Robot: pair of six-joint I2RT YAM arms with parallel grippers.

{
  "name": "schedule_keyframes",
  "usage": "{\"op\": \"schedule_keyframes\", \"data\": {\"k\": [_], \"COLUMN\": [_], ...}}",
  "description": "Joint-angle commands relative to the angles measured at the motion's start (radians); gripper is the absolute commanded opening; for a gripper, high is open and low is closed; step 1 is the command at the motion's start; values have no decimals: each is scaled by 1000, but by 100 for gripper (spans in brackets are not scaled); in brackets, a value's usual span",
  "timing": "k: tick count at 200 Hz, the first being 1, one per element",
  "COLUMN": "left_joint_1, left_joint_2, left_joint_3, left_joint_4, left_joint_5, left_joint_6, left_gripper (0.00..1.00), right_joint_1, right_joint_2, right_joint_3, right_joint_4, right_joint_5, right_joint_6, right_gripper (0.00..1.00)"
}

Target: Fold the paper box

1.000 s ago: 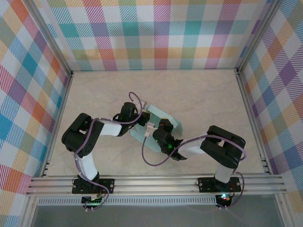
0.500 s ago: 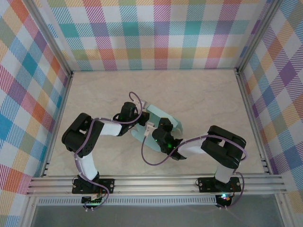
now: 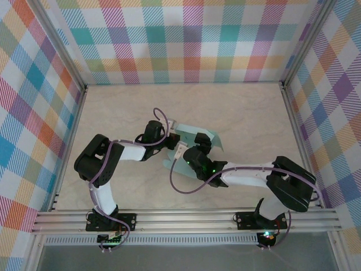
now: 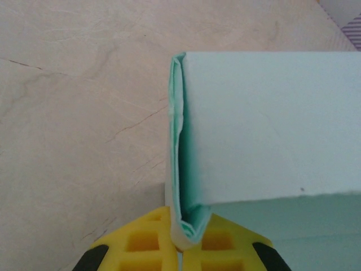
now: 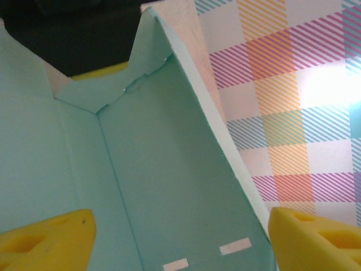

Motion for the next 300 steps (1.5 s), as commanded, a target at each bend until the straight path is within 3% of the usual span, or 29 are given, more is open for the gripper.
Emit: {"op": "schedule_keyframes", "data": {"k": [1, 64, 103, 133, 148, 181, 201, 243, 300], "left_joint_1": [23, 58, 61, 66, 75, 94, 96, 86, 73], "left_joint_2": [16, 19, 23, -6, -44, -119, -152, -145, -27], "left_joint_3": [24, 40, 80, 104, 137, 316, 431, 644, 829], "left_joint_4": [26, 162, 166, 82, -61, -681, -1027, -1480, -1864], "left_joint_5": [55, 123, 134, 143, 148, 78, -13, -183, -485], "left_joint_6": [-71, -307, -419, -412, -338, -2, 133, 265, 339], "left_gripper": [0, 0, 0, 0, 0, 0, 0, 0, 0], "right_joint_1": [-9, -111, -242, -364, -419, -509, -554, -603, -634], "right_joint_2": [-72, -182, -285, -372, -405, -433, -430, -373, -298], "right_joint_3": [105, 348, 354, 332, 325, 342, 339, 326, 304], "right_joint_4": [-193, -457, -497, -514, -522, -571, -571, -563, -556], "right_joint_5": [-55, -207, -419, -556, -599, -649, -675, -759, -838], "right_joint_6": [183, 611, 852, 972, 999, 1002, 1001, 996, 1047], "right_gripper": [83, 88, 88, 87, 87, 88, 88, 88, 87]}}
